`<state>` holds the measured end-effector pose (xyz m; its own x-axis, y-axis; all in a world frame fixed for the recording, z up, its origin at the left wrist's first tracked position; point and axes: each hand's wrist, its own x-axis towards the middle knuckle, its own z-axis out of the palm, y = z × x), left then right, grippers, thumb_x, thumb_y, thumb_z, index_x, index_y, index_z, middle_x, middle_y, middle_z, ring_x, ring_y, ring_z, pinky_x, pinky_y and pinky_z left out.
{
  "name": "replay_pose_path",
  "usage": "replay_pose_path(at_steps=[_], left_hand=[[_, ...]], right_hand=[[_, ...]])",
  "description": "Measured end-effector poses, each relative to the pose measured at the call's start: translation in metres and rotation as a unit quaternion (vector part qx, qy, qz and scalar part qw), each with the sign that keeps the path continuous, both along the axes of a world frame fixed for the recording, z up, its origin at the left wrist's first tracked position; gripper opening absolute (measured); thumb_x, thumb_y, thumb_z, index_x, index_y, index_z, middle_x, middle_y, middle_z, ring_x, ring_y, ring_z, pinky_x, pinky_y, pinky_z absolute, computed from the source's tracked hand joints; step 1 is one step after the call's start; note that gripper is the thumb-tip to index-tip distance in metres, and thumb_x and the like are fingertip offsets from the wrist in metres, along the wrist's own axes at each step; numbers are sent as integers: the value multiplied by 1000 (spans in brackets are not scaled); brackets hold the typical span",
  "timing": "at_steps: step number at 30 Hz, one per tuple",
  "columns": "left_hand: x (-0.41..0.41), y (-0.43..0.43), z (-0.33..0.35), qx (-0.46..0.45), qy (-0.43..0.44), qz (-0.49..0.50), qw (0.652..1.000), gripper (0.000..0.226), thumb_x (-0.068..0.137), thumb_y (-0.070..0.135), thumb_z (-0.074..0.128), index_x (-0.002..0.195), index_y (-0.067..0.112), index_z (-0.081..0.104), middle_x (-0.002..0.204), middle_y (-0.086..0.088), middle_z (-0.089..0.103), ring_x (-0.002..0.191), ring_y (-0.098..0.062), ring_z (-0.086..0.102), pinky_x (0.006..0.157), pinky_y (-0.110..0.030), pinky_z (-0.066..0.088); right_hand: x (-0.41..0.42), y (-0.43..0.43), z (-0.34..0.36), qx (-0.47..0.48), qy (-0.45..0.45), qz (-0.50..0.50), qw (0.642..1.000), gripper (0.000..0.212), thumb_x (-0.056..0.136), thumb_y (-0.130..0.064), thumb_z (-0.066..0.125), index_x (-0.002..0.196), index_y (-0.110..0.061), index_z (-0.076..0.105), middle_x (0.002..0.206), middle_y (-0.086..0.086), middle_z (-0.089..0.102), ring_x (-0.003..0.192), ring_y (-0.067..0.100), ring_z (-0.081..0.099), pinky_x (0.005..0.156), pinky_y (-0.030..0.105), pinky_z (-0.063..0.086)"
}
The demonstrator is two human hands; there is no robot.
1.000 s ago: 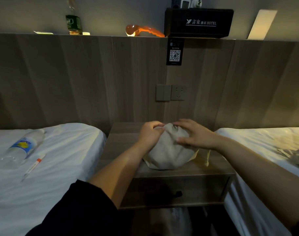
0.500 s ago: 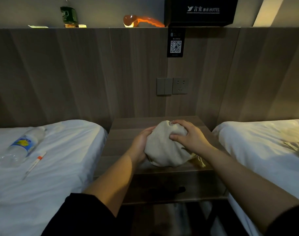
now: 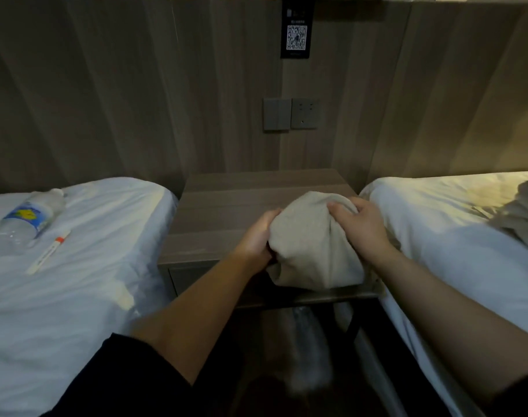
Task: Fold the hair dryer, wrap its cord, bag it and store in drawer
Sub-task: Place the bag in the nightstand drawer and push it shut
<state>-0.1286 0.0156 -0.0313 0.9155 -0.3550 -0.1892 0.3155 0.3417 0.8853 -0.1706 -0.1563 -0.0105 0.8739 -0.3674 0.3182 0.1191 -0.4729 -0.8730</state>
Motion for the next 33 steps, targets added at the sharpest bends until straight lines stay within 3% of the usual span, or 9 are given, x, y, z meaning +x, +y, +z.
replay_pose_path(at_steps=[2,6,8,12,17,23,27,31,33], left_hand=[[-5,-4,-14,30,-9,13,999,30,98,32,39,100,13,61,90,-4,67,87,-18,62,80,-31,47],[-9,4,-60,214,-65,15,975,38,101,23,29,84,10,60,59,8,69,58,-7,61,68,-28,45],[-9,15,-82,326,-142,-11,935,34,98,13,37,91,-3,66,81,-9,73,73,-16,65,82,-32,47],[-11,31,-95,551,-245,-76,794,33,93,14,44,121,8,61,127,-11,60,117,-25,55,98,-28,40],[-22,33,-96,604,-253,-176,735,46,90,12,47,136,13,45,140,-9,49,127,-25,48,104,-28,37],[-30,30,-91,612,-239,-162,736,37,88,21,50,125,14,49,130,-11,55,116,-27,53,91,-28,41],[-32,34,-93,616,-258,-165,726,36,88,22,53,122,13,49,126,-15,57,113,-29,54,89,-30,42],[-39,39,-95,596,-274,-180,733,43,86,19,55,129,13,47,131,-11,55,117,-26,53,95,-29,41],[-46,45,-97,604,-317,-189,706,49,85,17,54,133,14,45,131,-11,53,120,-26,50,99,-31,40]], right_hand=[[-11,-10,-11,31,12,-23,999,26,86,-31,60,85,-7,70,85,12,71,80,20,65,69,30,50],[-28,-31,-29,101,39,-71,992,31,86,-29,60,98,-2,70,100,16,71,93,28,65,79,36,50],[-37,-38,-31,124,48,-82,988,35,88,-29,59,110,-3,66,109,15,68,99,26,61,88,36,48],[-47,-42,-31,138,73,-83,984,39,89,-30,57,116,-3,64,109,10,65,101,26,59,94,41,47],[-54,-35,-29,124,69,-77,987,33,89,-25,57,105,2,66,95,11,63,90,25,58,84,35,48],[-58,-40,-31,170,78,-83,979,42,87,-31,59,118,-2,62,114,13,65,103,29,60,94,40,47],[-61,-46,-35,203,83,-81,972,45,87,-31,60,123,-4,59,123,13,63,99,24,57,86,34,44],[-62,-48,-37,211,80,-93,970,44,87,-28,60,123,-2,59,125,15,62,99,24,56,85,33,42],[-62,-48,-38,222,83,-92,967,41,88,-26,61,120,-1,60,124,15,62,97,23,56,84,33,42]])
